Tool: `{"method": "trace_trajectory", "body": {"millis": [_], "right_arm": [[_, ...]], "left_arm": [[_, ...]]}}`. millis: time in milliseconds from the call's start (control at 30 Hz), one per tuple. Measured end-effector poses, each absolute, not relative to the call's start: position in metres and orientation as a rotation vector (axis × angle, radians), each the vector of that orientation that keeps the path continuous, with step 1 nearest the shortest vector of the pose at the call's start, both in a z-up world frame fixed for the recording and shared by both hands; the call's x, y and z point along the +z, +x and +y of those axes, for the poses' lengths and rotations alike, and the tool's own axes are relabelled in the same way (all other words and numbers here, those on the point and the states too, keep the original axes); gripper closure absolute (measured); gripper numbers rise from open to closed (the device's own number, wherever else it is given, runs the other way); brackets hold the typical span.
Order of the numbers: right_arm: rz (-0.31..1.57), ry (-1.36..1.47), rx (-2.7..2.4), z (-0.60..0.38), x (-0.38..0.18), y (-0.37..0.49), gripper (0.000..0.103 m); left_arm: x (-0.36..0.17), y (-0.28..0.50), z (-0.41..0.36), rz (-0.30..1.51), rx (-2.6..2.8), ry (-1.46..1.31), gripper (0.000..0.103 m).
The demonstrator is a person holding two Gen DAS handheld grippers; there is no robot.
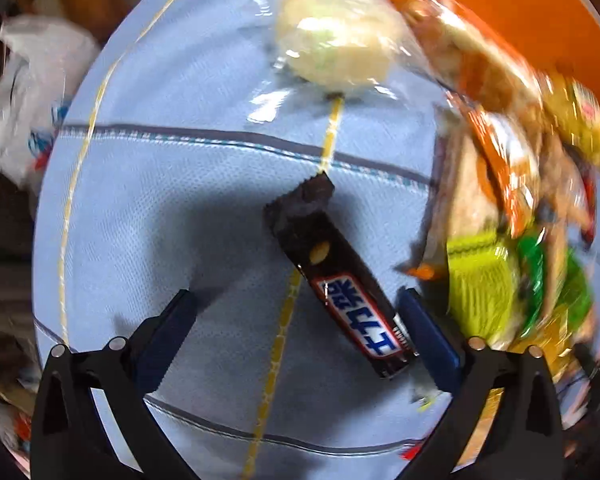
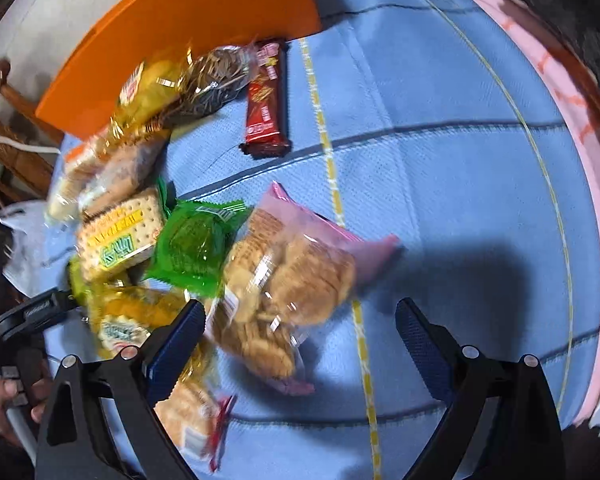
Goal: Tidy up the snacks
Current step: 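Grasp dark chocolate bar with left tool while right tool grasps pink cookie bag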
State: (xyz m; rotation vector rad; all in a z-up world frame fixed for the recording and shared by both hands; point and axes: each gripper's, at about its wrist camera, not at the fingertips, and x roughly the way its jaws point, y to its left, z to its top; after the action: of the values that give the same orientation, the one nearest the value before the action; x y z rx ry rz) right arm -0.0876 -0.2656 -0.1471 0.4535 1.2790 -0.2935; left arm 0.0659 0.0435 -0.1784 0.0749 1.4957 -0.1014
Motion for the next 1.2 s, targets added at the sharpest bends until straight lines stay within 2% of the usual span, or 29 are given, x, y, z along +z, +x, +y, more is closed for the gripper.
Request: {"method": "trace_trajectory", "body": {"millis": [167,233,267,333,367,400,433,667,900,1067,1167,1200], "right_arm": [[1.297,0.28,-0.31,-0.239,-0.156,-0.067,0.003],[1.297,0.236,-0.304,-0.235,-0.155,-0.065,0.006],[1.278,0.222,-0.3,-0.233,-0.153,-0.066,0.011],[1.272,0.171,-0.286,-0.229,-0.147,-0.066,0.046],[1.276,0.178,-0.273,-0.23,-0.143,-0.067,0.055],[1.277,0.196,-0.271,-0.234,-0.139,-0.069,0.061],[1.279,0.211,-0.272,-0.238,-0.136,-0.071,0.063],[1.231,0.399,-0.282,-0.28,-0.111,-0.1,0.063],[1.168,0.425,-0.262,-0.285,-0.089,-0.1,0.064],[1.105,0.37,-0.206,-0.28,-0.06,-0.075,0.077],[1.196,0.305,-0.218,-0.278,-0.074,-0.062,0.075],[1.213,0.309,-0.234,-0.28,-0.082,-0.062,0.07]], "left_arm": [[-0.179,0.065,0.046,1.496,-0.113,0.078,0.004],[-0.177,0.063,0.045,1.489,-0.128,0.091,0.01],[-0.174,0.062,0.043,1.479,-0.143,0.103,0.018],[-0.165,0.054,0.033,1.457,-0.186,0.14,0.043],[-0.161,0.052,0.029,1.45,-0.226,0.168,0.067],[-0.159,0.051,0.027,1.455,-0.245,0.187,0.082],[-0.159,0.051,0.029,1.473,-0.253,0.187,0.085],[-0.141,0.05,0.055,1.45,-0.268,0.103,0.086],[-0.104,0.055,0.046,1.368,-0.32,0.079,0.086],[-0.079,0.073,0.027,1.332,-0.36,0.054,0.086],[-0.084,0.075,0.027,1.334,-0.371,0.069,0.086],[-0.089,0.074,0.025,1.349,-0.37,0.062,0.086]]}}
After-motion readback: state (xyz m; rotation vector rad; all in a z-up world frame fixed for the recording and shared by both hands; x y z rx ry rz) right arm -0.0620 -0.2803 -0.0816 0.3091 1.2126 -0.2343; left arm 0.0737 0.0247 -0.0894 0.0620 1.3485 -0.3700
